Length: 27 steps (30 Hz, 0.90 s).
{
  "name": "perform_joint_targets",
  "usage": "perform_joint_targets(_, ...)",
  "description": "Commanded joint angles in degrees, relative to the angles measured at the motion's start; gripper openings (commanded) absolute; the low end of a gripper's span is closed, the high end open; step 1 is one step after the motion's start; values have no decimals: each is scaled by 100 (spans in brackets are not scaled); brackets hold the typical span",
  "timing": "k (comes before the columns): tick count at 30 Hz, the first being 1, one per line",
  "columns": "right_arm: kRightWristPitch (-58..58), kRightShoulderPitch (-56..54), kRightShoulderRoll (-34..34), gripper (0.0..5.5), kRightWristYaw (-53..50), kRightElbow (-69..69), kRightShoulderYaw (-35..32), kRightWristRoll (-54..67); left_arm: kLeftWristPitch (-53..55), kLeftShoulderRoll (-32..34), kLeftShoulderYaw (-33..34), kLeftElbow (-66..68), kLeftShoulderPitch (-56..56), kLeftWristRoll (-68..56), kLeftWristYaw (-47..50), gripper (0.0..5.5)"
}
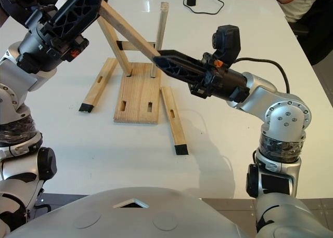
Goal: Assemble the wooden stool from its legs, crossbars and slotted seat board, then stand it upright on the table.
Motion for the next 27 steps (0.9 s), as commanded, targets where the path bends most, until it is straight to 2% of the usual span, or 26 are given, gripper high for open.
perform_joint_targets(1,-619,162,-76,173,65,-184,283,-1276,-72,42,-21,-29,-62,258,-174,133)
perform_joint_targets(4,-781,248,-154,227,370,-264,403,-1616,-146,51,-63,4,-77,549,-231,130)
perform_joint_targets(7,-1099,303,-495,264,759,-70,583,-2441,-366,282,-23,160,-101,1167,-503,130)
perform_joint_targets(9,-1678,316,-729,264,1165,273,751,-3251,-704,703,-114,333,-23,1976,-1076,130)
perform_joint_targets(11,-2215,102,-734,264,1148,1025,775,-3936,-1291,1327,-248,842,322,3104,-1626,130)
perform_joint_targets(13,-2560,8,-581,264,838,1565,641,-4356,-1996,1912,-352,1568,852,4290,-1843,130)
perform_joint_targets(15,-2714,140,-354,264,466,1686,497,-4554,-2514,2214,-267,2244,1254,5005,-1893,130)
perform_joint_targets(19,-3003,471,-31,264,219,1653,595,-4893,-3028,2269,-54,3251,1370,5475,-2084,130)
perform_joint_targets(22,-3162,313,133,264,177,1848,619,-5096,-3109,2121,-225,3433,1298,5688,-2312,130)
perform_joint_targets(25,-3290,0,264,264,206,2047,640,-5228,-2891,1881,-398,2963,1487,5600,-2490,130)
perform_joint_targets(27,-3287,-123,290,264,257,2063,644,-5231,-2529,1733,-505,2197,1736,5239,-2606,130)
